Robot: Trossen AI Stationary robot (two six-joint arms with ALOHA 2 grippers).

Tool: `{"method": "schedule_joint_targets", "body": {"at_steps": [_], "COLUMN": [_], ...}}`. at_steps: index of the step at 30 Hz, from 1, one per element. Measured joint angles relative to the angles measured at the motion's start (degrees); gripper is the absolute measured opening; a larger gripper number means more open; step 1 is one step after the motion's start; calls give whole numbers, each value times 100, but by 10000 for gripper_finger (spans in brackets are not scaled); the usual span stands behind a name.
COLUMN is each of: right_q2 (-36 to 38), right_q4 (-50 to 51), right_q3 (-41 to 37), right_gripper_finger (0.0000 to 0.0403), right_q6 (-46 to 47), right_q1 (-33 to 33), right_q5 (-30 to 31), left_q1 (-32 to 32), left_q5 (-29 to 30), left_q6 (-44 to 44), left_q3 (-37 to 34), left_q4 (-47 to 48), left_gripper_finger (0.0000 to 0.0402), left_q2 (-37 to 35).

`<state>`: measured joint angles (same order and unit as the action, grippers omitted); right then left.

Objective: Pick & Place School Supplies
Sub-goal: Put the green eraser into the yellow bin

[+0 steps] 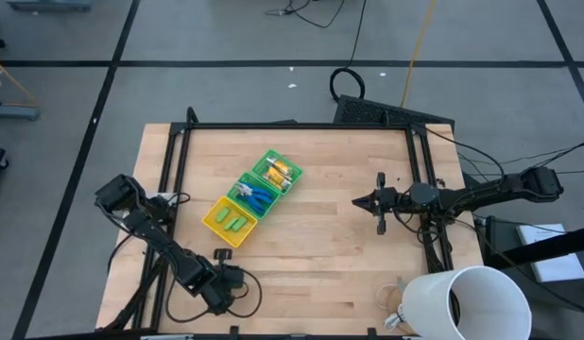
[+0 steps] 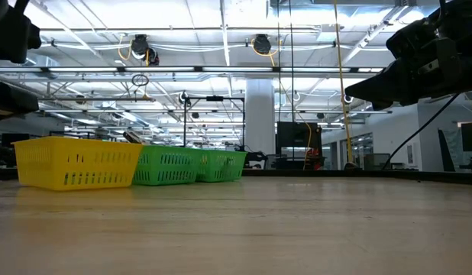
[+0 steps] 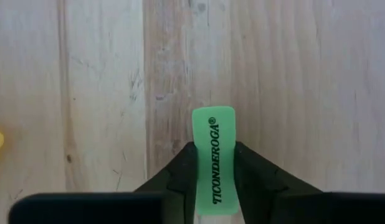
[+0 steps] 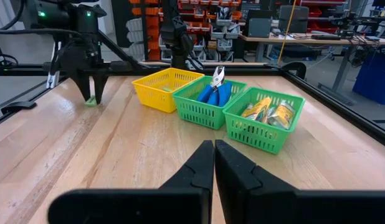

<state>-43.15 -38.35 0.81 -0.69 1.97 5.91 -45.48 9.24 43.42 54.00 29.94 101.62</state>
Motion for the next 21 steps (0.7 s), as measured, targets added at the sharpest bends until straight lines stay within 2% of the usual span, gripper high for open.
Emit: {"method": "schedule_joint_targets", "body": {"at_steps": [6, 13, 17, 21], "right_q2": [-1, 0, -1, 1], "right_q4": [0, 0, 1, 2], "right_q3": [-2, 1, 0, -2], "right_gripper_finger": [9, 9, 9, 9], "right_q6": [0, 0, 2, 1], "right_q1": [-1, 1, -1, -1], "right_q5": [0, -2, 0, -2], "left_q1": [226, 396, 626, 919], "left_q5": [-58, 614, 1110, 1468], "left_q6": [-86, -298, -68, 217], "left_q3": [-24, -22, -19, -15], "left_q4": [-20, 53, 117, 647], "left_gripper_finger": [80, 75, 80, 86], "left_q2": [-258, -1087, -1727, -2270]}}
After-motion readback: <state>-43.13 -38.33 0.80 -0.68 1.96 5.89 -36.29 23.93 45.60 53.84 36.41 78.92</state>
